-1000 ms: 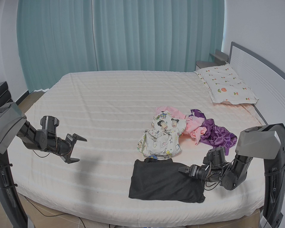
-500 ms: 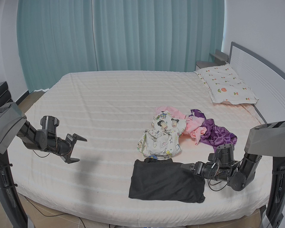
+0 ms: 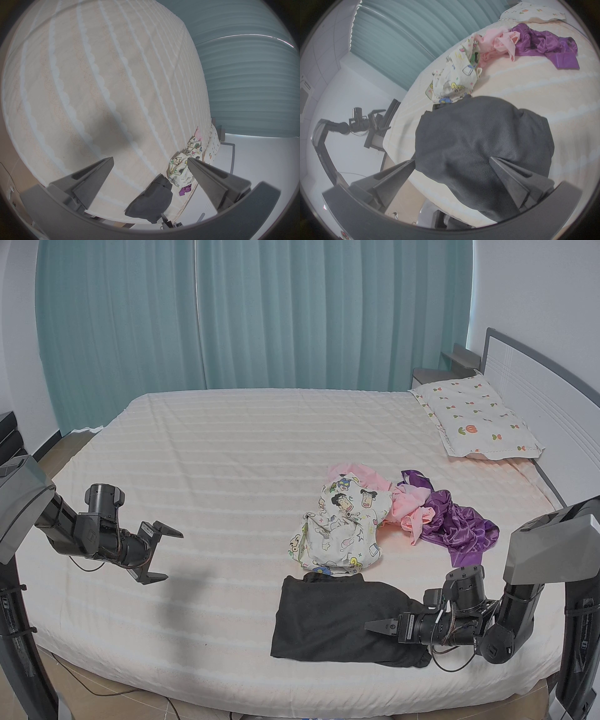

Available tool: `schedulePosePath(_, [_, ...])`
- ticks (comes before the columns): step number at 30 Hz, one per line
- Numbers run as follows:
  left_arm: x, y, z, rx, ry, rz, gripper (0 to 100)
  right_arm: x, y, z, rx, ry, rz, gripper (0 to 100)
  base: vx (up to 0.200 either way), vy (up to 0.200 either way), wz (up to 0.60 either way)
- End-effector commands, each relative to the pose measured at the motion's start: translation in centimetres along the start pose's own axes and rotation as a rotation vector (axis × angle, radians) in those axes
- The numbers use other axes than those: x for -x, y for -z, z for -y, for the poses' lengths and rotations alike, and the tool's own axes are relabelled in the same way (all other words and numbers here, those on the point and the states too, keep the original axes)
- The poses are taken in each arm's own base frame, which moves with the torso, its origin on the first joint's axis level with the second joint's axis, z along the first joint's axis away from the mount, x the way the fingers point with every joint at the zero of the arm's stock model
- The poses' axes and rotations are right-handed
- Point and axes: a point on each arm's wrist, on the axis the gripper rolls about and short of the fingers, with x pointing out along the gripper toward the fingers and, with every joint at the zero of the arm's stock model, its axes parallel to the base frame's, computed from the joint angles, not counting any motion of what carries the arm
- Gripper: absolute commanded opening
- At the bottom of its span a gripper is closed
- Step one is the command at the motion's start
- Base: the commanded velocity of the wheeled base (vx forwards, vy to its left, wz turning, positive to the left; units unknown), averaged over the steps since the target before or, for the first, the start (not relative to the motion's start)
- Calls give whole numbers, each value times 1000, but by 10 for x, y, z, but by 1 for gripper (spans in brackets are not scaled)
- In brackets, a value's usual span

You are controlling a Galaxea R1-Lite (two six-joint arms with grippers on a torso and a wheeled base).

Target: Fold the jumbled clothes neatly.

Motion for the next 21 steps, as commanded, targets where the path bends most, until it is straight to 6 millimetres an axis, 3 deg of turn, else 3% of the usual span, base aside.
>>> schedulePosePath(1, [0,0,0,1,0,1,100,-6,10,6,34,24,-43,100,0,0,0])
schedulePosePath(13, [1,-1,0,4,2,1,100,-3,2,5,50,10,-5,100,0,0,0])
schedulePosePath(16, [3,0,1,9,5,1,100,13,-22,-5,66,-19,93,100,0,0,0])
schedulePosePath(18, [3,0,1,9,5,1,100,13,-22,-5,66,-19,93,100,0,0,0])
schedulePosePath(19, [3,2,-1,7,-2,0,100,16,-41,-11,79,-39,170,100,0,0,0])
schedulePosePath(21, [12,9,8,-11,11,9,100,25,-59,-13,82,-26,253,100,0,0,0])
